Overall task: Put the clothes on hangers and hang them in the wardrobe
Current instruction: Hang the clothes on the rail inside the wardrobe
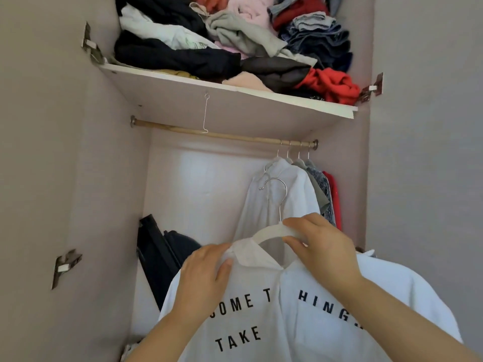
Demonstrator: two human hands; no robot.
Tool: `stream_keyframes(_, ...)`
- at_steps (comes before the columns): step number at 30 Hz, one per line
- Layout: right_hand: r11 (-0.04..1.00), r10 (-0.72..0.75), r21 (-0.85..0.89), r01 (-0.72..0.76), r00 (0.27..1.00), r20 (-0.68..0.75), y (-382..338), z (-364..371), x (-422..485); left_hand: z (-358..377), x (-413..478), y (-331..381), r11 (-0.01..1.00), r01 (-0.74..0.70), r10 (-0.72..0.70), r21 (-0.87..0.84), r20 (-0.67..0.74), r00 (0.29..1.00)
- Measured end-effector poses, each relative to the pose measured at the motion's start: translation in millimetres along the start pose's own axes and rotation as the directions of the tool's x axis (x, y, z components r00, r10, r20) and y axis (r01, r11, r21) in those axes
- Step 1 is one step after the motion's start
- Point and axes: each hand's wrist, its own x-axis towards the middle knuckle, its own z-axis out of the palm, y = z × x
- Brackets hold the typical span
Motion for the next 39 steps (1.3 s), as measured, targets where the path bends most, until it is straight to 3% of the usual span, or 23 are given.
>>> stream_keyframes(10, 0.997, -0.064, -0.036, 0.064, 0.998, -0.002, 83, 139, 138, 84, 162, -83, 0.994, -0.031, 0.034, 0.108, -0.033, 0.999)
stream_keyframes(19, 0.977, -0.033, -0.208, 0.044, 0.998, 0.054, 153, 222, 270, 130, 291, -119, 0.965, -0.066, 0.089, 0.252, -0.08, 0.993)
stream_keyframes(27, 0.972, 0.078, -0.224, -0.073, 0.997, 0.015, 181, 258, 340, 149, 334, -150, 0.912, -0.102, 0.131, 0.398, -0.046, 0.99)
stream_keyframes(34, 0.95, 0.091, -0.295, -0.106, 0.994, -0.063, 184, 271, 380, 140, 358, -163, 0.875, -0.106, 0.162, 0.473, -0.079, 0.984)
stream_keyframes(39, 0.939, 0.161, -0.31, -0.146, 0.987, 0.023, 192, 294, 375, 144, 353, -168, 0.872, -0.113, 0.161, 0.476, -0.06, 0.985)
